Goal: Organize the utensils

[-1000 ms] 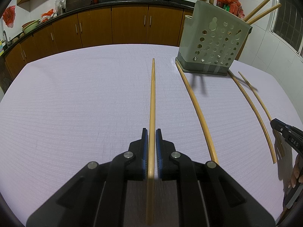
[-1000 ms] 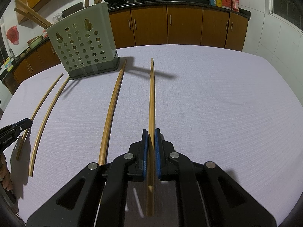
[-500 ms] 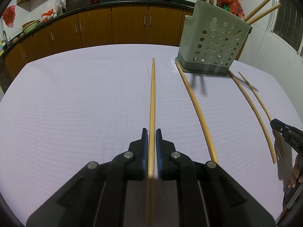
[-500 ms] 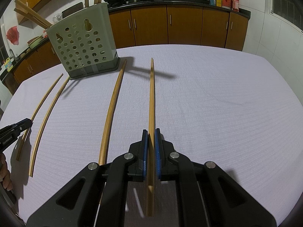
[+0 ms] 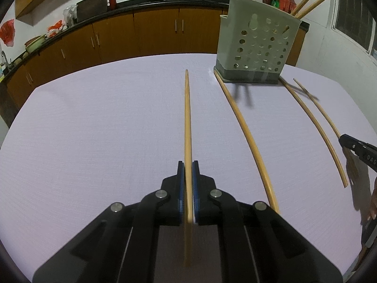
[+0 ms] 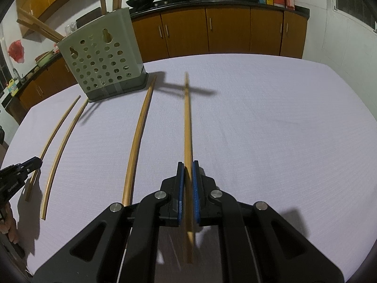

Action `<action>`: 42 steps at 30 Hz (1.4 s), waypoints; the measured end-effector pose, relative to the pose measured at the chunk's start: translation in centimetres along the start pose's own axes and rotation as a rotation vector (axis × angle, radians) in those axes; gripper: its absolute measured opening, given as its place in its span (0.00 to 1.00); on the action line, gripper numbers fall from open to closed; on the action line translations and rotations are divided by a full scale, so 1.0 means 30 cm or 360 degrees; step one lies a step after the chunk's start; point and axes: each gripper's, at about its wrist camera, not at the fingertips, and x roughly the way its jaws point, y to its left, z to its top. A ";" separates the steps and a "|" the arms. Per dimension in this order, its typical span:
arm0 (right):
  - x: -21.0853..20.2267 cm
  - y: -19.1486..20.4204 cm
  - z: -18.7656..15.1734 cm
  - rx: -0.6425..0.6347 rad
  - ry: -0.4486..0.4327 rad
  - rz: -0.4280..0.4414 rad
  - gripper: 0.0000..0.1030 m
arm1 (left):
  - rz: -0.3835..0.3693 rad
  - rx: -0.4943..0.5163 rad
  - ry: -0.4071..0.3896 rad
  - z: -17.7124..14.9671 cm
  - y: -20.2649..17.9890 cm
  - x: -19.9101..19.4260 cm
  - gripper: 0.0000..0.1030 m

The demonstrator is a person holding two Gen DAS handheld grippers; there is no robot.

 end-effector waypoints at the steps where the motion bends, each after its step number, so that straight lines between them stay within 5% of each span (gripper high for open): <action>1: -0.017 0.001 0.003 -0.0006 -0.0037 0.0001 0.07 | -0.0005 0.0000 -0.0019 0.003 0.002 -0.013 0.07; 12: -0.246 0.001 0.124 0.0004 -0.0447 0.0036 0.07 | -0.0047 -0.0016 -0.0455 0.164 0.033 -0.311 0.07; 27: -0.433 0.060 0.299 -0.0031 -0.0790 0.0126 0.07 | -0.0219 0.0040 -0.0695 0.327 -0.005 -0.516 0.07; 36: -0.623 0.174 0.435 -0.0044 -0.1175 0.0358 0.07 | -0.0320 0.0025 -0.1011 0.490 -0.096 -0.672 0.07; 42: -0.575 0.241 0.534 -0.0057 -0.1305 0.0372 0.07 | -0.0279 -0.0032 -0.1161 0.611 -0.135 -0.663 0.07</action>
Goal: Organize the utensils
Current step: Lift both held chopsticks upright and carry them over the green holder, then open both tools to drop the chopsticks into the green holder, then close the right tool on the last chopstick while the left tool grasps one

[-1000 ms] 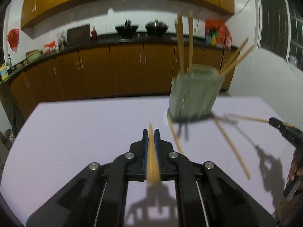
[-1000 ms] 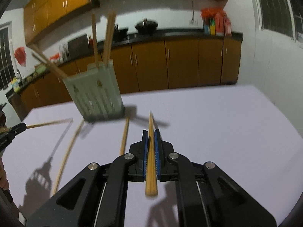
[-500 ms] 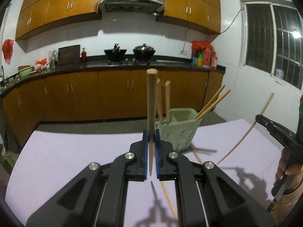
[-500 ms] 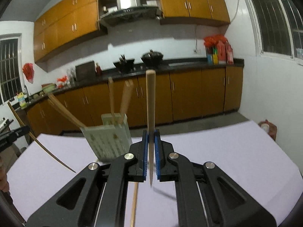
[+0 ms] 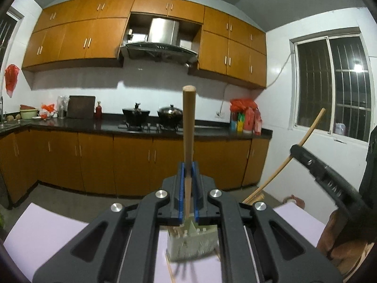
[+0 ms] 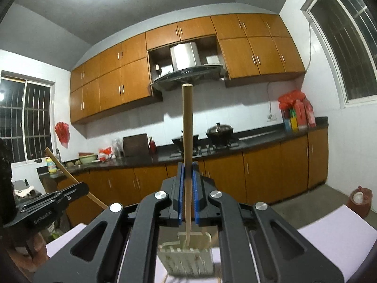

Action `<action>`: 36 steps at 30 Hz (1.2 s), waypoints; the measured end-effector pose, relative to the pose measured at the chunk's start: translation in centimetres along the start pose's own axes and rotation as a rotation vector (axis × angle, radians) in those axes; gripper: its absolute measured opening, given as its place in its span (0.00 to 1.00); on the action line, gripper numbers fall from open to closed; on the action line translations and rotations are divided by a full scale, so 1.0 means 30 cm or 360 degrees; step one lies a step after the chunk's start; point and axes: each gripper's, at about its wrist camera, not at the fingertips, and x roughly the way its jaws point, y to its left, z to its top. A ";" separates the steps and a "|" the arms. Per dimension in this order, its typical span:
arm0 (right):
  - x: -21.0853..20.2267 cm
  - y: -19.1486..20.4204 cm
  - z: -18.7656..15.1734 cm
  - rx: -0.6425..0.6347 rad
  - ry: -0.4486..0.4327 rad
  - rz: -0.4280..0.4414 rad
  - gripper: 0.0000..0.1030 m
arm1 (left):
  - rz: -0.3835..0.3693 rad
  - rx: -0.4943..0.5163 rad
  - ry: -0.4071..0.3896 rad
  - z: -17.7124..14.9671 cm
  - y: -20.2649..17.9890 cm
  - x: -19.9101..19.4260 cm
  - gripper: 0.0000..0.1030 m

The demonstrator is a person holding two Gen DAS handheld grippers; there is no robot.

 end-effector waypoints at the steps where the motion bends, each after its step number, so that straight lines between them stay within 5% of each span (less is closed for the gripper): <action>1: 0.030 0.003 -0.012 -0.0010 0.0010 -0.0007 0.07 | 0.0002 -0.0005 0.0004 -0.003 -0.001 0.021 0.07; 13: 0.192 -0.002 -0.178 -0.0029 0.0288 -0.0061 0.09 | -0.0011 -0.0085 0.0227 -0.181 0.063 0.248 0.07; 17: 0.168 0.005 -0.159 -0.0023 0.0271 -0.0056 0.37 | -0.0019 -0.0096 0.0209 -0.183 0.071 0.235 0.13; 27: -0.006 -0.044 -0.064 0.0017 0.0186 -0.0132 0.38 | 0.0019 -0.0152 0.0100 -0.164 0.107 0.043 0.26; 32: -0.076 -0.153 -0.183 0.0019 0.0395 -0.0288 0.40 | 0.0165 -0.0091 0.0204 -0.283 0.147 -0.059 0.35; 36: -0.067 -0.248 -0.398 0.0081 0.0765 -0.0378 0.40 | 0.0276 -0.0073 0.0512 -0.495 0.202 -0.033 0.36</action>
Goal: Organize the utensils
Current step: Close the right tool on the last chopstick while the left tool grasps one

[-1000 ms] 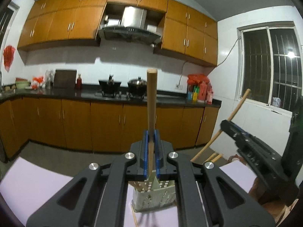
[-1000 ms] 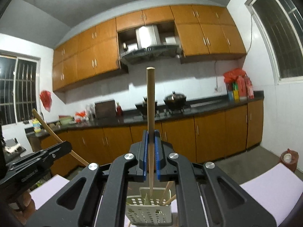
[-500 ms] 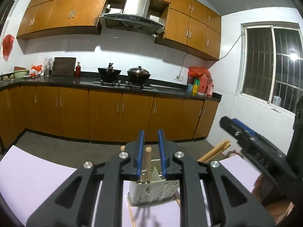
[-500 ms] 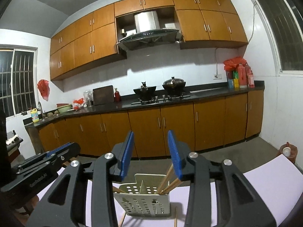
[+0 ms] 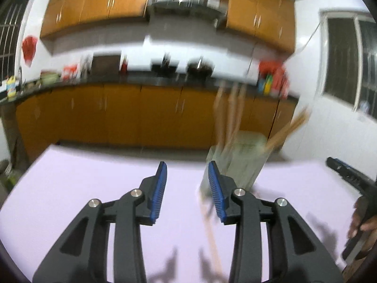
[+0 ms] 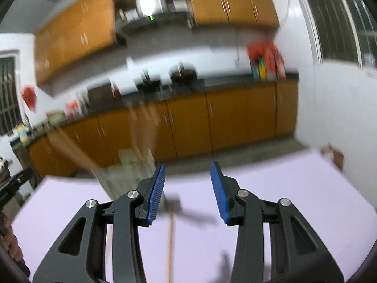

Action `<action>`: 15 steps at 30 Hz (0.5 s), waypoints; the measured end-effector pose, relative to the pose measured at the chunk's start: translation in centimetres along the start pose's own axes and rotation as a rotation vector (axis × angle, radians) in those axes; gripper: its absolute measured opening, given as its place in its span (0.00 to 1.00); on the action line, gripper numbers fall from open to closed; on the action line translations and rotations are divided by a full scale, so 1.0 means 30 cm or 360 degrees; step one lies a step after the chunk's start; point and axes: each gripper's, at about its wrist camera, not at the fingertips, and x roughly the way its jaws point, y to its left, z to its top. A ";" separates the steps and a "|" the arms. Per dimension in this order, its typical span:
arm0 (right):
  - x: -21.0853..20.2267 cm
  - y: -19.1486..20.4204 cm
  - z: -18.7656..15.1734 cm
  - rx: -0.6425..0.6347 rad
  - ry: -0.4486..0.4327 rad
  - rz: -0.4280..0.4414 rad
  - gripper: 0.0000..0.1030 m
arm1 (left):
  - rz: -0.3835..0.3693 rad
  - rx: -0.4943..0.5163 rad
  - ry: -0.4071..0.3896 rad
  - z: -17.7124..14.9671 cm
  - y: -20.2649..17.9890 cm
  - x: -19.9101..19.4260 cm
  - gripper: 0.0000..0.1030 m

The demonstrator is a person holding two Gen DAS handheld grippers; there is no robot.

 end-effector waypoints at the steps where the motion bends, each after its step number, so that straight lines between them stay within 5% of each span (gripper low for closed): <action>1: 0.036 -0.010 -0.059 0.0003 0.0112 0.0005 0.40 | 0.0022 0.0006 0.0088 -0.052 0.008 0.032 0.36; 6: 0.123 0.026 -0.255 0.0021 0.0451 0.0176 0.38 | -0.0060 -0.0077 0.0380 -0.222 0.003 0.123 0.36; 12: 0.182 0.124 -0.322 -0.0133 0.0569 0.0186 0.36 | -0.0114 0.0004 0.0478 -0.294 -0.097 0.159 0.36; 15: 0.203 0.126 -0.336 -0.0168 0.0589 0.0137 0.21 | -0.0075 0.0077 0.0528 -0.316 -0.141 0.184 0.36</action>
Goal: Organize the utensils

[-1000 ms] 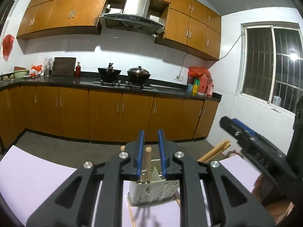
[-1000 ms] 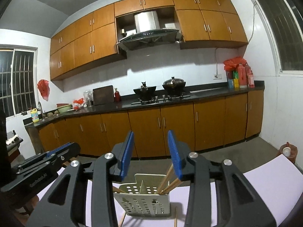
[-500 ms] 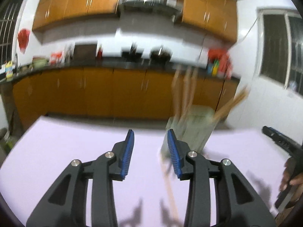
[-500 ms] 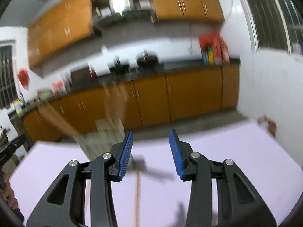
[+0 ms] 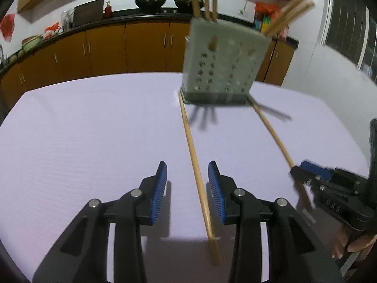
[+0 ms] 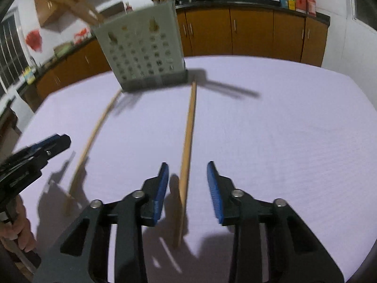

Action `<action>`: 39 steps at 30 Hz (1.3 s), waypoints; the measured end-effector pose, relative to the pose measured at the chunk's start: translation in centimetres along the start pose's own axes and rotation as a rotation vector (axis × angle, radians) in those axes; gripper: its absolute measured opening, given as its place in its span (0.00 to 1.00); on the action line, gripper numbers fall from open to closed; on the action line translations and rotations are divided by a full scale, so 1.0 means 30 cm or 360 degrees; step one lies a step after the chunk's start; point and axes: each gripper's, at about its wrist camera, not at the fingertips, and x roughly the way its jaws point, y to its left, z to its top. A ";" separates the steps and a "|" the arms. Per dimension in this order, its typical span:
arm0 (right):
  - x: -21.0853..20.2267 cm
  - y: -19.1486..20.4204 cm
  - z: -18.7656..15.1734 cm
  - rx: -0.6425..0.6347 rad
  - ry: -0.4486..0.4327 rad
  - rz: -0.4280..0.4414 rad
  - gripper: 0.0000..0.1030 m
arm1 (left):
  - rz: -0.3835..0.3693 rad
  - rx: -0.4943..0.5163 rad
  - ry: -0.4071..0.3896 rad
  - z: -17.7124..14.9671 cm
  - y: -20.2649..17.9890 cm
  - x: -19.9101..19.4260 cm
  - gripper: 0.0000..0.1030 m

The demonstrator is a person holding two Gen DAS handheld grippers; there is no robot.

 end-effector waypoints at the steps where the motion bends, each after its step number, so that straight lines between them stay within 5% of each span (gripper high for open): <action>1: 0.001 -0.003 0.008 0.0003 0.0009 -0.0004 0.08 | 0.0007 0.0005 0.0020 0.004 -0.005 0.012 0.35; 8: 0.002 -0.049 -0.013 0.0038 -0.0003 -0.0019 0.08 | 0.0077 0.0023 0.0111 0.006 -0.025 0.067 0.08; 17: 0.006 -0.103 -0.005 0.0078 -0.0019 -0.0114 0.08 | 0.0222 -0.0117 0.0107 0.028 0.147 0.064 0.07; 39: 0.015 -0.095 -0.003 0.0024 -0.0010 -0.0144 0.08 | 0.0133 -0.0165 0.0104 0.038 0.187 0.061 0.10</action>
